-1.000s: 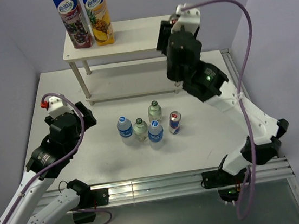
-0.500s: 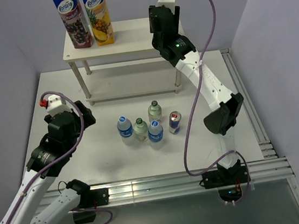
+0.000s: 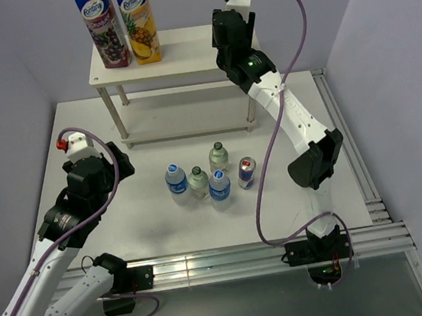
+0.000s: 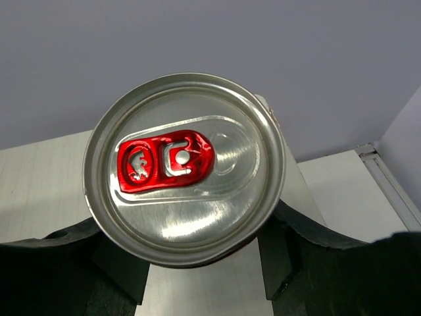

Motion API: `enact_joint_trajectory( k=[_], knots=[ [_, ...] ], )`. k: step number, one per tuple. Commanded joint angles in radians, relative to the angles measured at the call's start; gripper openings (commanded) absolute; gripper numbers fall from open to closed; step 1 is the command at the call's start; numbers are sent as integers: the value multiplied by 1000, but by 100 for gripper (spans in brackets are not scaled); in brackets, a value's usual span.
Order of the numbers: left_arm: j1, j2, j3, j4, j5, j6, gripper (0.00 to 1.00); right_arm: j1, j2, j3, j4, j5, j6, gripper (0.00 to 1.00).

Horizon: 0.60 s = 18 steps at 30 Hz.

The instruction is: Place and organize the beverage onto the shelf

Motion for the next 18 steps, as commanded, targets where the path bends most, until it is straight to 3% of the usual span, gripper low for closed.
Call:
enact_joint_trajectory(
  k=[1, 4, 5, 8, 15, 18],
  knots=[
    [7, 1, 0, 39, 14, 14, 90, -16, -14, -10, 59, -2, 21, 19],
    [10, 2, 0, 41, 17, 14, 90, -16, -6, -12, 53, 0, 25, 49],
    [12, 2, 0, 41, 19, 15, 90, -19, -5, -16, 53, 6, 29, 67],
    [13, 4, 1, 41, 19, 15, 90, -20, -6, -28, 59, 11, 32, 87],
    [25, 5, 0, 44, 26, 17, 90, -20, -16, -45, 51, 12, 38, 99],
    [32, 4, 0, 46, 28, 17, 90, -20, -40, -76, 47, 11, 54, 100]
  ],
)
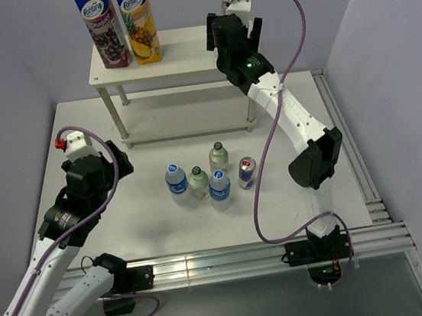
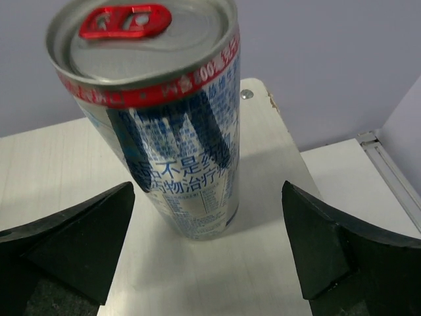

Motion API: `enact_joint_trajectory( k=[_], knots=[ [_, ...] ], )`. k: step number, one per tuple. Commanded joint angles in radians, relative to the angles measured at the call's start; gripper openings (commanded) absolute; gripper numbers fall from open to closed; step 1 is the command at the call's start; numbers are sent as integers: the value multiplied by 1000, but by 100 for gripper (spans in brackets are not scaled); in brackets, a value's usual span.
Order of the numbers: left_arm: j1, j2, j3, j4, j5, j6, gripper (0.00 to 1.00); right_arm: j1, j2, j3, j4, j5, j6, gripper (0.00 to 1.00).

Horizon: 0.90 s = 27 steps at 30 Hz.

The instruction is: Place and organize the beverage onto the shelf

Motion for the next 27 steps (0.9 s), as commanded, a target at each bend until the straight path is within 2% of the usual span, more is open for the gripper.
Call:
enact_joint_trajectory(
  k=[1, 7, 11, 18, 22, 25, 27],
  knots=[
    [12, -1, 1, 33, 17, 18, 90, -7, -55, -31, 17, 11, 36, 100],
    [29, -4, -1, 34, 21, 19, 90, 23, -205, -183, -9, 24, 99, 100],
    [38, -10, -1, 33, 20, 18, 90, 79, -330, -364, 31, 31, 100, 100],
    [49, -17, 2, 34, 20, 18, 90, 166, -533, -557, -46, 44, 180, 100],
    [58, -18, -1, 37, 27, 21, 90, 260, -720, -869, -49, 100, 316, 100],
    [67, -18, 1, 39, 38, 22, 90, 333, -894, -1169, -1, 21, 444, 100],
    [72, -17, 1, 42, 44, 25, 90, 349, -981, -1370, 97, -114, 471, 100]
  ],
)
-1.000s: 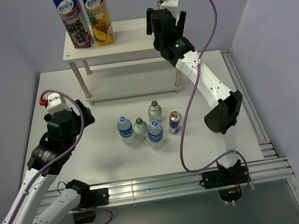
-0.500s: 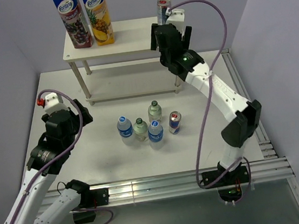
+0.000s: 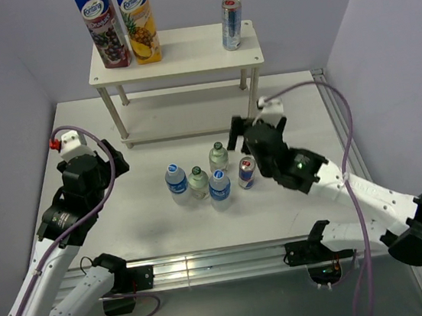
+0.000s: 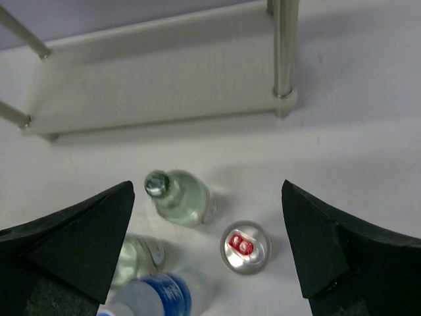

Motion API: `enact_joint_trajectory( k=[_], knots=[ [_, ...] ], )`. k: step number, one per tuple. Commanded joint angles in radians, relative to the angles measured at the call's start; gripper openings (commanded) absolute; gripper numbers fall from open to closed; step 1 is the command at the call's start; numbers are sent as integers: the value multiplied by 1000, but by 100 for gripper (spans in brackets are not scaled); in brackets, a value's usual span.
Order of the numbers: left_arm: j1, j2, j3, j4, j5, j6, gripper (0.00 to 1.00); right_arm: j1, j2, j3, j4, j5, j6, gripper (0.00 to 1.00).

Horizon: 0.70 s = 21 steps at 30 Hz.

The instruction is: Place and organize the beverage onto the shelf

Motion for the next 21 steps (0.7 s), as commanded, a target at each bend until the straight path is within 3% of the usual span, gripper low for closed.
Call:
enact_joint_trajectory(
  k=[1, 6, 10, 21],
  knots=[
    [16, -14, 1, 43, 30, 22, 90, 24, -111, -252, 153, -136, 135, 100],
    [26, -12, -2, 46, 39, 25, 90, 56, -200, -447, 180, -147, 207, 100],
    [28, -7, -1, 41, 33, 22, 90, 58, -188, -494, 175, -131, 230, 100],
    [29, -6, -1, 37, 22, 19, 90, 47, 36, -556, 376, -93, 221, 100]
  ],
)
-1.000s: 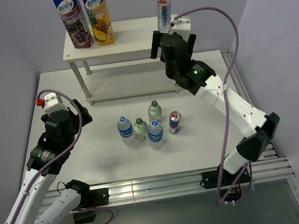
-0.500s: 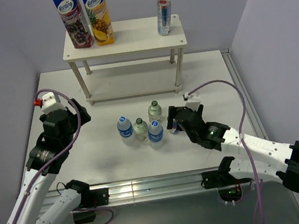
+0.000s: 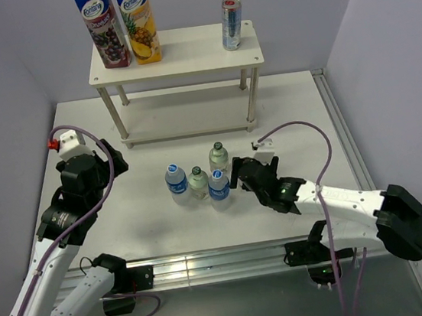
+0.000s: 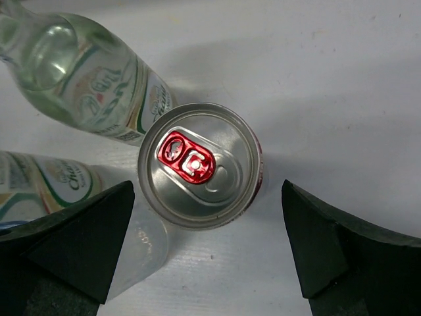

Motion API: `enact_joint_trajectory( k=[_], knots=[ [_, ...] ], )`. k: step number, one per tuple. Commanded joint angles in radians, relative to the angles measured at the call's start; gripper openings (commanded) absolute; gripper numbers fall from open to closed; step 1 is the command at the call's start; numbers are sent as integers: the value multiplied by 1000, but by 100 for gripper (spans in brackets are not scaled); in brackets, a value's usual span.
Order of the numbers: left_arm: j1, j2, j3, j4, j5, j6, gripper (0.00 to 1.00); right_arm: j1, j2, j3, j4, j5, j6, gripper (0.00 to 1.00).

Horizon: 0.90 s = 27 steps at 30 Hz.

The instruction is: Place and organize the beverage onto the shelf

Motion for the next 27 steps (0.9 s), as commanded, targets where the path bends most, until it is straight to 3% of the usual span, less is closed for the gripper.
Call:
enact_joint_trajectory(
  k=[1, 5, 11, 14, 15, 16, 22, 27],
  knots=[
    [5, -4, -2, 33, -1, 19, 90, -8, 70, -7, 123, 54, 11, 100],
    [5, 0, -1, 35, 3, 21, 90, -28, 147, -6, 193, 91, 28, 98],
    [5, -3, -4, 39, 11, 24, 90, -32, 216, 3, 247, 163, 28, 69],
    [5, -3, -1, 39, 14, 25, 90, -32, 218, 11, 256, 169, 20, 32],
    [5, -3, -1, 39, 14, 25, 90, -30, 212, 23, 241, 174, 20, 10],
    [5, -3, -2, 39, 14, 25, 90, -28, 202, 40, 191, 187, 18, 1],
    [7, -9, -1, 38, 13, 25, 90, 31, 97, 347, -122, 283, -67, 0],
    [16, -9, -2, 39, 16, 27, 90, 31, 126, 767, -215, 310, -273, 0]
  ],
)
